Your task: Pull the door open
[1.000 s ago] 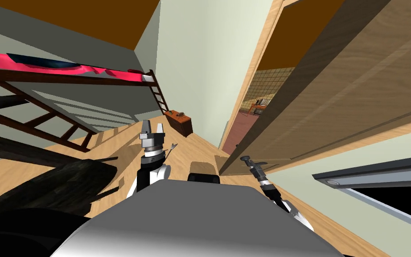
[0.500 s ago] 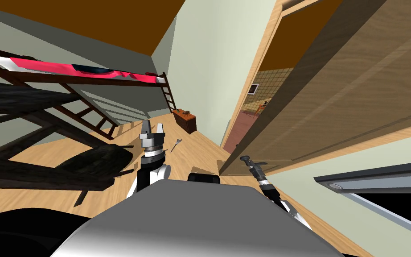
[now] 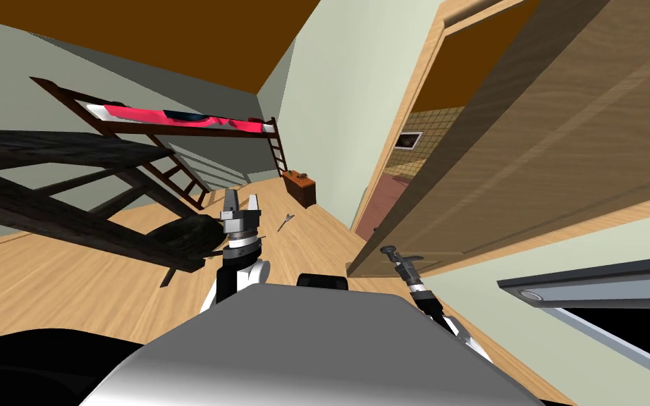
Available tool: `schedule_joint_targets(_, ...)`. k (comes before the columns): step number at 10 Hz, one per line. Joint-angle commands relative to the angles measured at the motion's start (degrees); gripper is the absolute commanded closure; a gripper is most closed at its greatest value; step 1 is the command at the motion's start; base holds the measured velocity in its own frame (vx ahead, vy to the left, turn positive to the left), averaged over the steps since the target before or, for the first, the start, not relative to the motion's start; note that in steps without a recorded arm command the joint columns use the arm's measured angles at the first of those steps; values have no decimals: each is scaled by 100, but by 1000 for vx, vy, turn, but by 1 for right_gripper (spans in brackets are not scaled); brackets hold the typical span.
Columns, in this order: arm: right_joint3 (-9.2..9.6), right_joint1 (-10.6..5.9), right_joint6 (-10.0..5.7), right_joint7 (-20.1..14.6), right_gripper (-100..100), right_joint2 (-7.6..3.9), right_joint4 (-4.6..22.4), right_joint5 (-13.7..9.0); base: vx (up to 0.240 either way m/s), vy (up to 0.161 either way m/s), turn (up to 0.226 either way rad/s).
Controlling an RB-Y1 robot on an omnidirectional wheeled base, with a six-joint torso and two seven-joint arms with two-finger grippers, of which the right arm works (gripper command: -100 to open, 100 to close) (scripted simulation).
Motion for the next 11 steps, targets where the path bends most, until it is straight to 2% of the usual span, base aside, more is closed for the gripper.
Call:
schedule_joint_targets(1, 0, 0, 0, 0, 100, 0, 0, 0, -84, -24, 39)
schedule_joint_targets(2, -9, 50, -127, -20, 100, -23, 55, 32, -141, -46, 162)
schedule_joint_targets(3, -12, 63, -165, -24, 100, -31, 71, 39, -214, -78, 157)
schedule_joint_targets(6, -35, 152, -438, -52, 100, -94, 186, 85, -188, -82, 143)
schedule_joint_targets(11, -65, 270, -801, -89, 100, -177, 339, 146, -167, -83, 125)
